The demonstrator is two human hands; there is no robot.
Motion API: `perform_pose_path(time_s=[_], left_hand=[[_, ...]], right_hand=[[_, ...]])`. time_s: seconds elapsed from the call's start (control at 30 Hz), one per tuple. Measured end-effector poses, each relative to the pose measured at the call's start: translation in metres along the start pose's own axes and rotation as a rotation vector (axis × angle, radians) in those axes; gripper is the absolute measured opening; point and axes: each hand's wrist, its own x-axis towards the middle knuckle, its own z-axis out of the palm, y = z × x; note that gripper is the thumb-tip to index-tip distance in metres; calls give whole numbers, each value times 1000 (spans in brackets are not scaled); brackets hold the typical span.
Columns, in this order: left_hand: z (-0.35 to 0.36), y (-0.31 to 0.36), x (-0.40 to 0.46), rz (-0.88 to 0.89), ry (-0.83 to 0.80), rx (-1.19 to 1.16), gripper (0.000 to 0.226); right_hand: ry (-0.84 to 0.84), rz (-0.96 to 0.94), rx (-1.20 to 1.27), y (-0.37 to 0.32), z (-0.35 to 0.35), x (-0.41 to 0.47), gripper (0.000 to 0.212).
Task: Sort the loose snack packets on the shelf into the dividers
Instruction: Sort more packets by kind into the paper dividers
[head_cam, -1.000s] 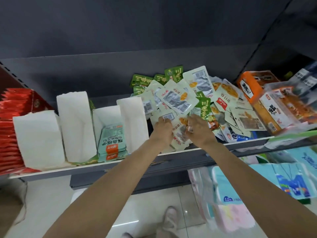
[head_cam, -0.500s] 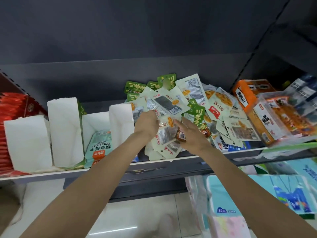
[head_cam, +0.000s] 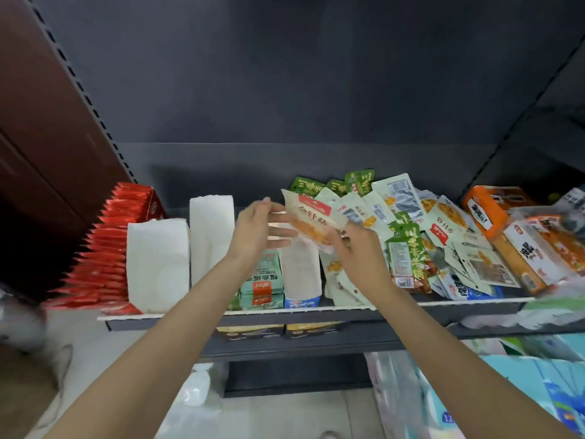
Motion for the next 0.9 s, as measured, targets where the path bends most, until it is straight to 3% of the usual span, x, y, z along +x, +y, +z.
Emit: perform_pose_path(time_s=[0.13, 0.2, 0.27, 0.37, 0.57, 0.9], left_hand=[[-62, -13, -7, 362, 127, 533, 23], [-95, -17, -15, 404, 135, 575, 15], [-128, -22, -21, 434, 164, 582, 6], [-169, -29, -30, 444, 184, 585, 3], [-222, -41, -36, 347, 221, 614, 10], [-255, -50, -33, 275, 289, 652, 15]], right_hand=[[-156, 76, 113, -47, 37, 4, 23], [-225, 105, 146, -64, 60, 2, 17], [-249, 132, 200, -79, 81, -2, 28], [-254, 164, 304, -106, 107, -8, 31], [-295, 166, 279, -139, 152, -11, 34], [-349, 90, 209, -164, 174, -3, 32]])
